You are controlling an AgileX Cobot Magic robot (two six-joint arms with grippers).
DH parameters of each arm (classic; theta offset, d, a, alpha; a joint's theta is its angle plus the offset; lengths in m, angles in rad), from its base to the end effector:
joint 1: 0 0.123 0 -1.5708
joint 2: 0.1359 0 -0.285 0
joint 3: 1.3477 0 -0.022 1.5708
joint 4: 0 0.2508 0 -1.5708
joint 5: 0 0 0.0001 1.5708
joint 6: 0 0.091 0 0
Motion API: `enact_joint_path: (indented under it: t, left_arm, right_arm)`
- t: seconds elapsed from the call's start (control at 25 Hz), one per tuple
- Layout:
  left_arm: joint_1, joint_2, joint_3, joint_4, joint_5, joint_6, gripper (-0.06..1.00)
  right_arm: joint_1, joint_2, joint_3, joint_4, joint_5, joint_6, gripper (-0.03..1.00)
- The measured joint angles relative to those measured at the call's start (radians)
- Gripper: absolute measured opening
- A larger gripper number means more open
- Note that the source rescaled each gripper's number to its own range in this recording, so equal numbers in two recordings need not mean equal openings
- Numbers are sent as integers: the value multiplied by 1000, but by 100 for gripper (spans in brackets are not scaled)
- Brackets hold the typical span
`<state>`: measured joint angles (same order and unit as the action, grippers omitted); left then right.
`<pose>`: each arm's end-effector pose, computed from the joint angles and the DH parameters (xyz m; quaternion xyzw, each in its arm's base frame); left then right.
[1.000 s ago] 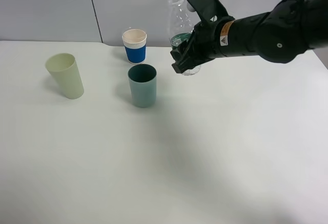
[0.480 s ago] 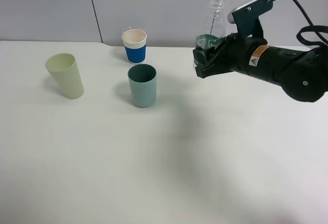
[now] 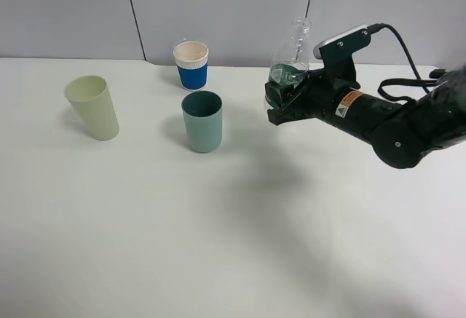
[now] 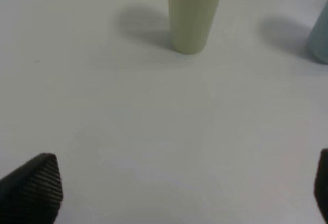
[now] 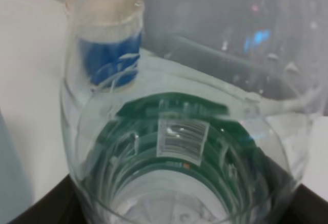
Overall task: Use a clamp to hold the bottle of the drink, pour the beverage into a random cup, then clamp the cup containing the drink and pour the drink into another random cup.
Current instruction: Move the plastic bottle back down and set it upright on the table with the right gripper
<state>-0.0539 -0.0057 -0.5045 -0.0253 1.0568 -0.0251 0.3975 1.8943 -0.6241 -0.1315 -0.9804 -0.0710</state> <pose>-0.0062 -0.0017 0.2788 0.0128 0.8494 -0.0335 0.5266 0.3005 0.1369 0.1359 -0.2406 0.7376 0.1214 0.6191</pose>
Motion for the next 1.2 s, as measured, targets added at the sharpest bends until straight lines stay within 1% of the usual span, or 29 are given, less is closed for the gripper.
enact_joint_path:
  t: [0.12,0.24,0.72,0.88,1.2]
  left_arm:
    - [0,0,0,0,0,0,100]
    - [0,0,0,0,0,0,100]
    - [0,0,0,0,0,0,100]
    - [0,0,0,0,0,0,100]
    - [0,0,0,0,0,0,100]
  right_arm:
    - [0,65,-1,26,-101,0,0]
    - [0,121,-1,34,-159,0,0]
    - [0,226,5,46,-167,0,0]
    - [0,240,6,49,-192,0,0]
    - [0,242,6,45,-197,0,0]
